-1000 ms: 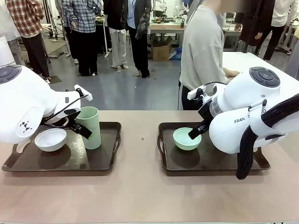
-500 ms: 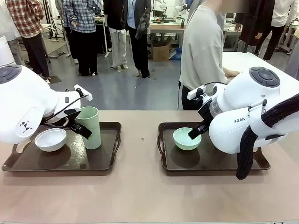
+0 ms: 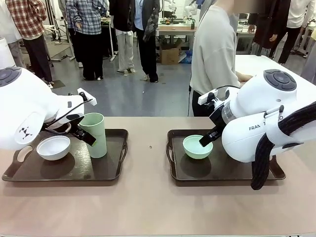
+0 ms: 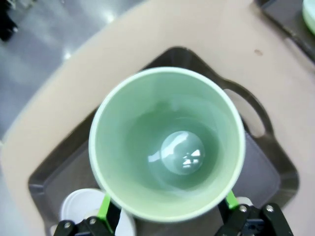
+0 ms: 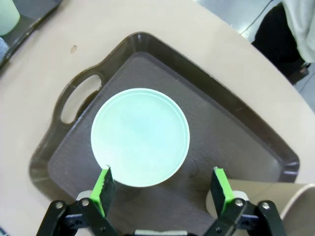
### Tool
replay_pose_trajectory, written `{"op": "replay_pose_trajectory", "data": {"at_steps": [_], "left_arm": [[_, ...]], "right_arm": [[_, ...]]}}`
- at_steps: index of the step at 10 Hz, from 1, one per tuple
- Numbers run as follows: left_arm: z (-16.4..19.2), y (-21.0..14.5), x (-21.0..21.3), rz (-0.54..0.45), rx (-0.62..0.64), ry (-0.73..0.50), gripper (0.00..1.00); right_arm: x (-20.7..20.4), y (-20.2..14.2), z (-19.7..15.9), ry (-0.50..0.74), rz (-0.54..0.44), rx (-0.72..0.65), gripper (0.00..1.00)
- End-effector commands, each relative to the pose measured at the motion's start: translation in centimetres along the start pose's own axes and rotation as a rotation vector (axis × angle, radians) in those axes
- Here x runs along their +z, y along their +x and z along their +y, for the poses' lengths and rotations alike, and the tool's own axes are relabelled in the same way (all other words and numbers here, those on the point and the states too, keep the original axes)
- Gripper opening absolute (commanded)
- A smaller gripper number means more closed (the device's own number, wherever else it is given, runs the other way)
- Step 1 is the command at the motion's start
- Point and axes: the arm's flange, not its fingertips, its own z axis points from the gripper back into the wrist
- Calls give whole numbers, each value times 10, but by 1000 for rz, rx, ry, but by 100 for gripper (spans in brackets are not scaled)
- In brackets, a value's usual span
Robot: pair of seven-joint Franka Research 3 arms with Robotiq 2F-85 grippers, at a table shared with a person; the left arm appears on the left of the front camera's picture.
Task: Set up a tray with a mat and arrange the tableware.
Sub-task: Pick up the Picnic Bowl and Reusable plastic cup from the Handle tray in front of the human's position and hold them in the air.
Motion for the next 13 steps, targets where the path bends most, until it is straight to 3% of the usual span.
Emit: {"op": "replay_pose_trajectory", "data": {"at_steps": [1, 2, 4, 6, 9, 10, 11, 13], "left_arm": [[-9, -33, 50, 51, 7, 65, 100], [-12, -47, 66, 68, 41, 14, 100], [-11, -70, 97, 117, 77, -63, 100], [-36, -92, 109, 207, 140, -162, 100], [-67, -125, 126, 336, 255, -221, 100], [-74, -129, 129, 359, 261, -248, 100], [-28, -34, 133, 307, 181, -224, 100], [-28, -34, 133, 307, 181, -224, 100]], "right_arm": [[49, -14, 24, 51, 111, -98, 100], [72, -33, 34, 59, 208, -148, 100], [107, -75, 49, 16, 290, -187, 100], [111, -137, 58, 52, 449, -264, 100], [103, -185, 63, 97, 462, -356, 100], [96, -182, 57, 69, 469, -334, 100], [137, -58, 42, 93, 500, -310, 100], [137, -58, 42, 93, 500, -310, 100]]}}
